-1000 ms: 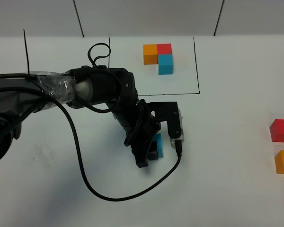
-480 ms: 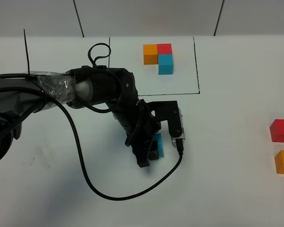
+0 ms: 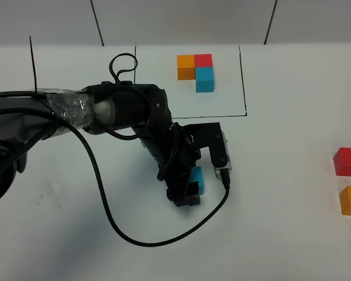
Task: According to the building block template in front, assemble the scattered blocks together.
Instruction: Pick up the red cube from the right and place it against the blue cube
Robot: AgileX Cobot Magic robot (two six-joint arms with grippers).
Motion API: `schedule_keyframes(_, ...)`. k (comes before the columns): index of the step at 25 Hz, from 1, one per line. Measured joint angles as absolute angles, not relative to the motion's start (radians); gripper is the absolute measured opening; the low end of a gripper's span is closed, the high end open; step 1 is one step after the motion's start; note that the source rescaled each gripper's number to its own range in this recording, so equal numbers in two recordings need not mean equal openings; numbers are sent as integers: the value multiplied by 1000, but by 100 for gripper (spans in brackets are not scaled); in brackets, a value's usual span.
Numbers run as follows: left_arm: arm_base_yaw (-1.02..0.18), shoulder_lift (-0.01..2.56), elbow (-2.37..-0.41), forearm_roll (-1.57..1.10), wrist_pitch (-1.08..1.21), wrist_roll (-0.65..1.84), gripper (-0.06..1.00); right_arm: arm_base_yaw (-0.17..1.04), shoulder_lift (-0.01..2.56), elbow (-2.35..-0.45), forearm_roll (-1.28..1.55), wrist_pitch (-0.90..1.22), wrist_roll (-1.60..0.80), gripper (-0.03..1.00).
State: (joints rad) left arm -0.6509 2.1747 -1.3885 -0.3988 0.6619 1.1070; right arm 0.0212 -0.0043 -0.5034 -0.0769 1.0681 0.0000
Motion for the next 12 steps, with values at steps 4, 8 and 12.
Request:
schedule_keyframes(4, -651, 2168, -1389, -382, 660, 1090, 88, 21, -4, -503, -77, 1068, 0, 0)
schedule_keyframes(8, -651, 2144, -1384, -357, 668, 1080, 88, 21, -4, -503, -77, 1068, 0, 0)
schedule_keyframes(12, -651, 2080, -1383, -355, 670, 1078, 88, 21, -4, -503, -77, 1068, 0, 0)
